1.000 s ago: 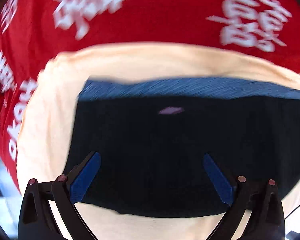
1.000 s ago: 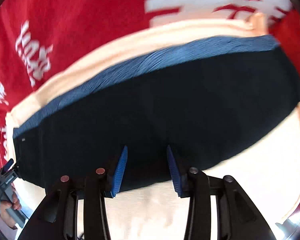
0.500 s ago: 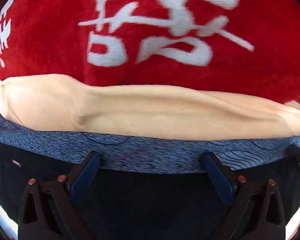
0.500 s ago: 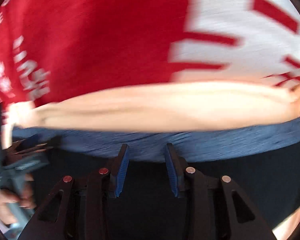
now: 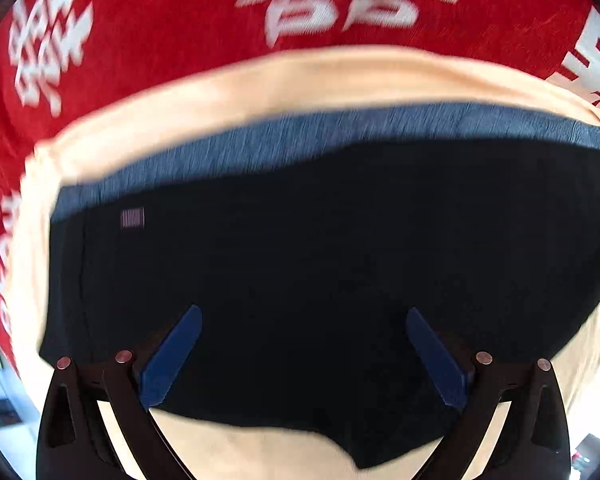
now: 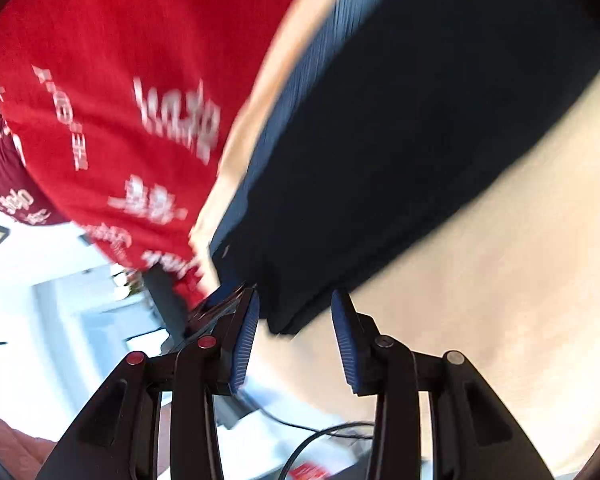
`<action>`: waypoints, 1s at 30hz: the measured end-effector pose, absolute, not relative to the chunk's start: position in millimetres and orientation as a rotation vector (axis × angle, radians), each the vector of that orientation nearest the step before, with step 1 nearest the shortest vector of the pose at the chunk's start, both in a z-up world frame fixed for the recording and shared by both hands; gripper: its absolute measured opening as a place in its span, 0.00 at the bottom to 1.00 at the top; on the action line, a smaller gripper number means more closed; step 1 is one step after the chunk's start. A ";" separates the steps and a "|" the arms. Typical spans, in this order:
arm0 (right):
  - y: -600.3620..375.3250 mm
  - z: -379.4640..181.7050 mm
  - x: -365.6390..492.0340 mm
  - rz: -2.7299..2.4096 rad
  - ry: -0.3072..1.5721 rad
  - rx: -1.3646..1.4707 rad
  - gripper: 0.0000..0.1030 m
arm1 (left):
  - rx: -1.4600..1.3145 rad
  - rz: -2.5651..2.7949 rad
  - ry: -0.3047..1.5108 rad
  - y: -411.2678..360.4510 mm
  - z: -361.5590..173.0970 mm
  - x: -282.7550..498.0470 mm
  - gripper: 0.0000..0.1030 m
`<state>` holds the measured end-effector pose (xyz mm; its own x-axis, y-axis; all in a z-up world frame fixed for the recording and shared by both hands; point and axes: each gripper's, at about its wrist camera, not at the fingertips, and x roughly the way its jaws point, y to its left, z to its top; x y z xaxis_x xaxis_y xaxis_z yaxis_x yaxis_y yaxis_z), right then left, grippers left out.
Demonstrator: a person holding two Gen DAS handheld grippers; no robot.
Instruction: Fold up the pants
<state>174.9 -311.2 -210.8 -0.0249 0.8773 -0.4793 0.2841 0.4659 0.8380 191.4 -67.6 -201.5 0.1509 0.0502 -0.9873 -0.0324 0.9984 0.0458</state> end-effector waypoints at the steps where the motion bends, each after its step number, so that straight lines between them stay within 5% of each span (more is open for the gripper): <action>1: -293.5 -218.0 170.5 0.664 1.572 1.068 0.40 | -0.030 0.060 1.424 -62.0 -202.2 188.5 1.00; 9: -288.2 -237.3 174.1 0.605 1.582 1.085 0.40 | -0.088 0.048 1.424 -43.4 -193.1 190.4 1.00; 12: -293.1 -226.9 182.2 0.567 1.575 1.040 0.07 | -0.129 0.019 1.445 -46.8 -198.8 185.4 1.00; 18: -305.7 -240.0 151.1 0.469 1.582 1.003 0.05 | 0.017 -0.034 1.395 -71.7 -198.4 151.8 1.00; 26: -336.1 -175.0 174.5 0.517 1.488 0.643 0.15 | 0.031 -0.023 1.388 -56.5 -173.9 168.8 1.00; 30: -376.3 -162.2 200.4 0.379 1.410 0.537 0.36 | 0.039 -0.041 1.344 -78.3 -157.0 181.6 1.00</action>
<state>200.4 -376.3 -162.2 0.1325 0.5517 -0.8234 0.0642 0.8242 0.5626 181.6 -78.3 -157.0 0.2244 -0.0070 -0.9745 0.0518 0.9986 0.0047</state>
